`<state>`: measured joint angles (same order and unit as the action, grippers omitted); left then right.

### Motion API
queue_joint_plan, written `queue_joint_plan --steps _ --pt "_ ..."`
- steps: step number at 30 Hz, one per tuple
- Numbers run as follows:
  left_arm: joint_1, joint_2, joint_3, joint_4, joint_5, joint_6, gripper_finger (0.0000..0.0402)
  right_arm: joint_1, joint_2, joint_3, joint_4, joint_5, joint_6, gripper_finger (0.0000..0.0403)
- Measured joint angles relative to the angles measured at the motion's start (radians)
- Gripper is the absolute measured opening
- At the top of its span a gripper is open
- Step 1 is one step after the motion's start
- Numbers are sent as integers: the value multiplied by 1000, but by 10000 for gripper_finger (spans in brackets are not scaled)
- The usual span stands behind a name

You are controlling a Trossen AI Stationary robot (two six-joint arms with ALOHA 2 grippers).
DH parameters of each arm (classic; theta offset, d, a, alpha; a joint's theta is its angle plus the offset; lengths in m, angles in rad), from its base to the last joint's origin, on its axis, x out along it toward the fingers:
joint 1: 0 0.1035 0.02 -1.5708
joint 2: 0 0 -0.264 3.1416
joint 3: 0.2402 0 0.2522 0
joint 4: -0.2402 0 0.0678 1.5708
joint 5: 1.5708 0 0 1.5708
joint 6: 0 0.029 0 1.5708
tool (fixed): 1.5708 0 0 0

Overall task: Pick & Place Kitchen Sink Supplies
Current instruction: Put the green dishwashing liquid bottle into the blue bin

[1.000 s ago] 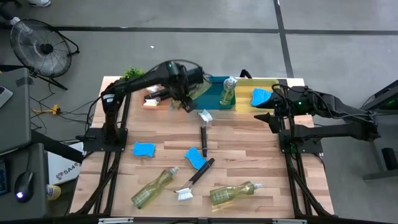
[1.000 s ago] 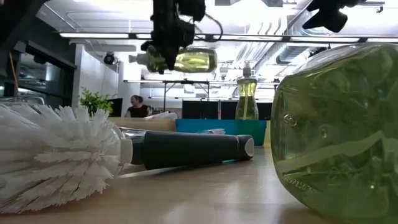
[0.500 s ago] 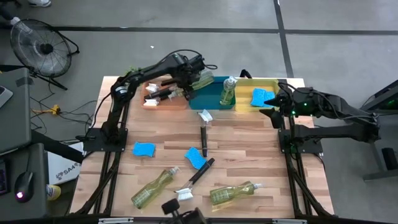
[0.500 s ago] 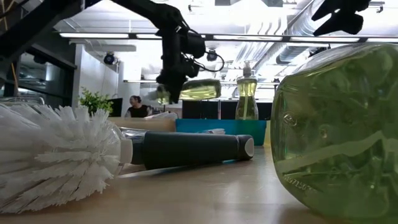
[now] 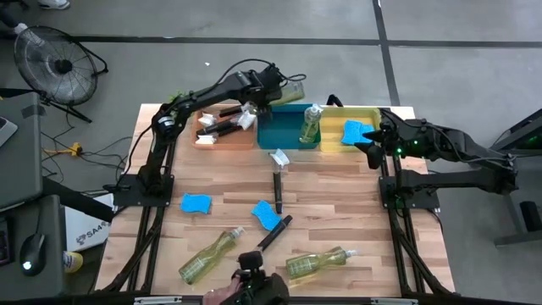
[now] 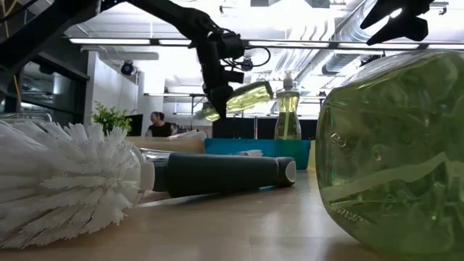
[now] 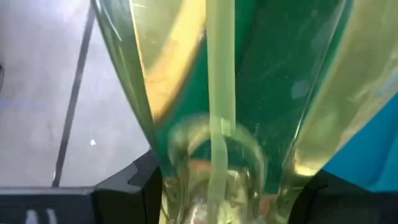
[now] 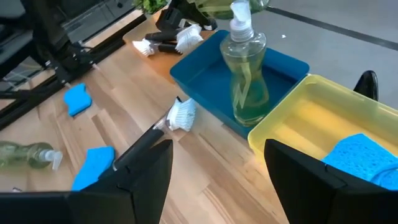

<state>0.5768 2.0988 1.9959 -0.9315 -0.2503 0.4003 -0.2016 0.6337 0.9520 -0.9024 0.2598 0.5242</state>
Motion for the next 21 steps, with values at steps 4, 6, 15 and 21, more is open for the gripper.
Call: queue_joint_plan --steps 4,6,15,21 --pt "12 23 1 35 18 51 196 0 1 0 0 20 28 248" --pt "13 31 1 64 34 64 196 0 2 0 1 26 39 248" --pt "12 30 1 133 85 69 196 -1 2 0 1 37 81 248" --pt "5 30 1 112 135 70 196 -1 2 0 2 38 82 248"
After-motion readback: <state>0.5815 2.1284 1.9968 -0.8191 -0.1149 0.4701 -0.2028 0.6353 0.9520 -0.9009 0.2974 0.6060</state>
